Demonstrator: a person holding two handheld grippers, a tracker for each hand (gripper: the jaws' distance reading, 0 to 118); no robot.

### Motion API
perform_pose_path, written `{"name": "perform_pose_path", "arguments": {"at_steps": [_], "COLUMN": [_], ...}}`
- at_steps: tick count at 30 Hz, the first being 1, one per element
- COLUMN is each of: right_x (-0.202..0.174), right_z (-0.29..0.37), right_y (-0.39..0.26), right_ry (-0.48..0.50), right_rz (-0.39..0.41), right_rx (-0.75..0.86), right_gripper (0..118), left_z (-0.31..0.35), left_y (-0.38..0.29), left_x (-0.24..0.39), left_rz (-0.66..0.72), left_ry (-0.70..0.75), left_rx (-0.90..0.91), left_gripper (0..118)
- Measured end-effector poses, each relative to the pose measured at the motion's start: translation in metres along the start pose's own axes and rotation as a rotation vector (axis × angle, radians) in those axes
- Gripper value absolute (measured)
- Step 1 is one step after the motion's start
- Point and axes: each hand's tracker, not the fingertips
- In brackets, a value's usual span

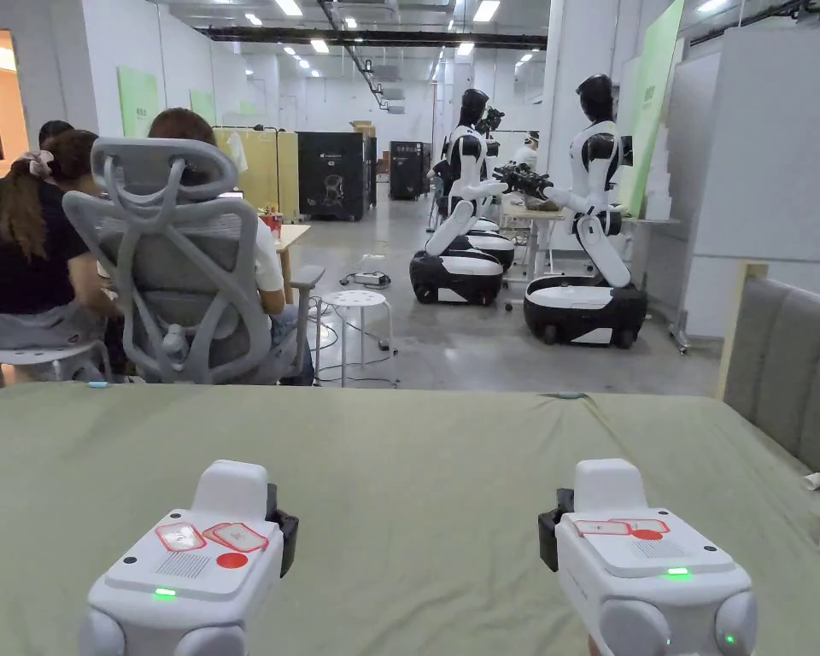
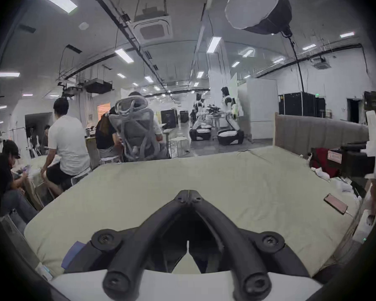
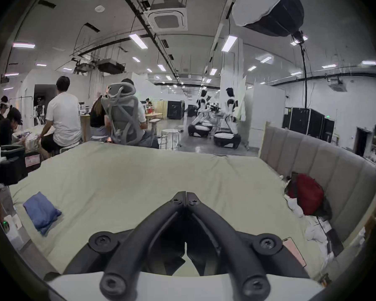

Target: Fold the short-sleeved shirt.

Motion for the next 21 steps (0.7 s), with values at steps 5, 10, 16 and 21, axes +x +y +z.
{"name": "perform_pose_path", "arguments": {"at_steps": [5,10,16,21], "right_x": [-0.005,-0.011,-0.014,-0.013], "right_z": [0.007,0.009,0.011,0.012], "right_y": [-0.004,-0.004,-0.005,-0.006], "right_ry": [0.022,0.014,-0.003,-0.002], "right_rz": [-0.009,0.006,0.021,0.016], "right_rx": [0.022,0.053,0.083,0.085], "right_gripper": [0,0,4,42], "left_z": [0.002,0.008,0.014,0.015], "left_y": [0.005,0.004,0.006,0.006], "left_x": [0.003,-0.002,-0.006,-0.006], "left_rz": [0.028,0.026,0.033,0.041], "left_ry": [-0.024,-0.005,0.009,0.002], "left_rx": [0.021,0.021,0.041,0.053], "left_gripper": [0,0,1,29]}}
